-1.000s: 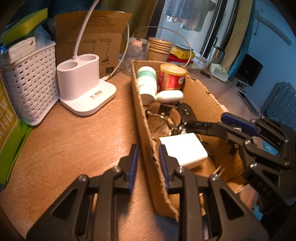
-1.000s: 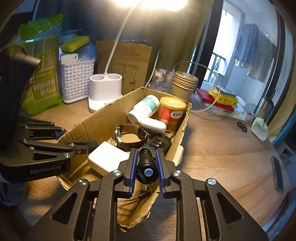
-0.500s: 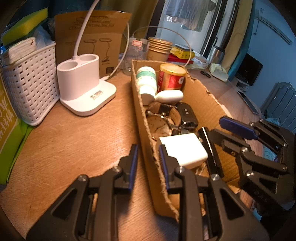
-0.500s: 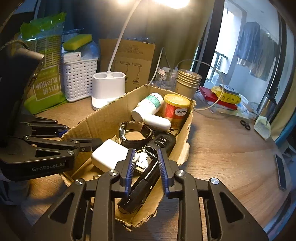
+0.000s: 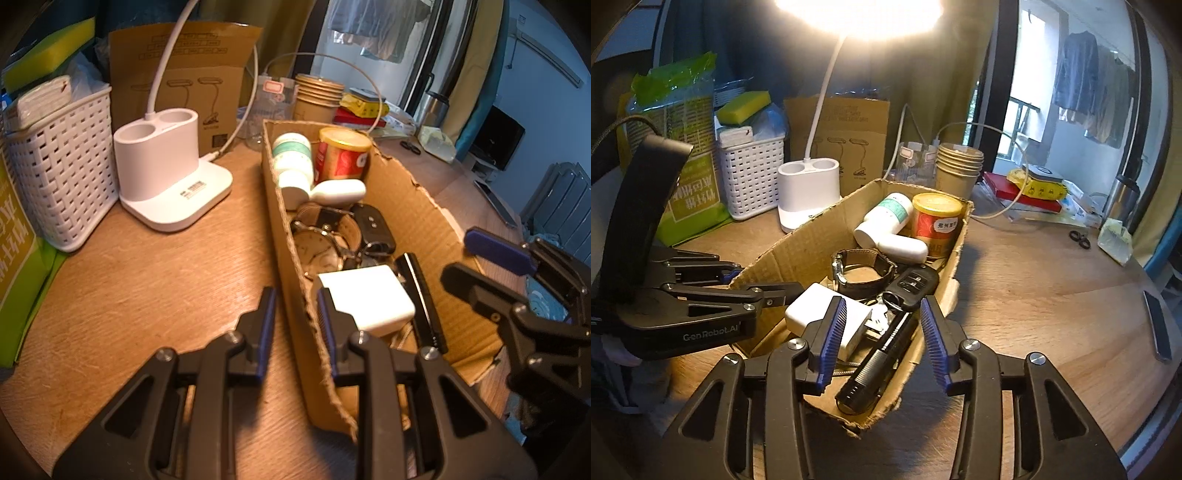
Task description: Organize rigid objects
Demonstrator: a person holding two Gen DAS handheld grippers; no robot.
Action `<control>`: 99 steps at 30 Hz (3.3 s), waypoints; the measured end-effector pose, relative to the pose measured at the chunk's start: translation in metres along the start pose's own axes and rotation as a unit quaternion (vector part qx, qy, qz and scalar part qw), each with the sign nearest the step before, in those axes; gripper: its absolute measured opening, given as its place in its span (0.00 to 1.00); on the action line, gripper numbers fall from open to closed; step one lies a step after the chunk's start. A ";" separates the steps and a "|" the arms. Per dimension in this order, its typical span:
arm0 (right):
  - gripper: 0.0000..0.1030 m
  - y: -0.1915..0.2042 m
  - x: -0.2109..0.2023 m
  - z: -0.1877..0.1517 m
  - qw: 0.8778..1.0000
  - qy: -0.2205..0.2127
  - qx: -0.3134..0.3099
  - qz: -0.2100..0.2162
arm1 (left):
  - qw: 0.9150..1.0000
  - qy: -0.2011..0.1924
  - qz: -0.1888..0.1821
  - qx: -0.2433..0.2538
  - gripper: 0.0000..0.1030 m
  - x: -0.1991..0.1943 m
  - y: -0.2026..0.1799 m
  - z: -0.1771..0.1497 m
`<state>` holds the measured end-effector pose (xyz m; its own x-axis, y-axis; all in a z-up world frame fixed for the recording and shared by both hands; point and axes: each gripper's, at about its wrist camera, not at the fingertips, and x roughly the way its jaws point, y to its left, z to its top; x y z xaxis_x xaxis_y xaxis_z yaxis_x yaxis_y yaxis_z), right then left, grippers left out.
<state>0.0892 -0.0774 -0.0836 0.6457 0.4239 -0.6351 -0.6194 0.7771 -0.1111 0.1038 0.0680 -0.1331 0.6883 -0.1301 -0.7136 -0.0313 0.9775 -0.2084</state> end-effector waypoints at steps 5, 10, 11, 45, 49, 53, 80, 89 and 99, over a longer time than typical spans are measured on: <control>0.54 -0.010 -0.012 0.001 1.000 0.000 0.018 -0.017 | 1.000 -0.002 0.003 0.001 0.24 -0.001 0.001 0.000; 0.62 -0.019 -0.026 0.000 0.999 -0.009 0.039 -0.029 | 1.000 -0.006 0.007 0.005 0.24 -0.003 -0.001 0.000; 0.62 -0.021 -0.030 0.000 0.998 -0.013 0.048 -0.030 | 1.000 -0.006 0.008 0.005 0.24 -0.003 -0.002 0.000; 0.64 -0.069 -0.154 0.006 0.975 -0.138 0.122 -0.124 | 0.977 -0.204 -0.014 0.054 0.86 -0.126 -0.072 0.025; 0.71 -0.068 -0.172 0.007 0.971 -0.157 0.121 -0.137 | 0.972 -0.226 0.008 0.064 0.96 -0.144 -0.086 0.030; 0.77 -0.068 -0.187 0.008 0.966 -0.177 0.123 -0.146 | 0.966 -0.250 0.028 0.059 0.97 -0.160 -0.095 0.032; 0.77 -0.067 -0.177 0.011 0.969 -0.160 0.119 -0.146 | 0.960 -0.265 0.004 0.091 0.97 -0.176 -0.108 0.031; 0.77 -0.066 -0.176 0.009 0.969 -0.159 0.121 -0.146 | 0.960 -0.264 0.001 0.098 0.97 -0.178 -0.107 0.031; 0.77 -0.066 -0.174 0.009 0.969 -0.158 0.124 -0.145 | 0.960 -0.261 -0.002 0.105 0.97 -0.179 -0.110 0.030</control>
<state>0.0216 -0.1983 0.0414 0.9051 0.2627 -0.3343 -0.2911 0.9560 -0.0368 0.0062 -0.0114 0.0377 0.9592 -0.0864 -0.2693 0.0806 0.9962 -0.0325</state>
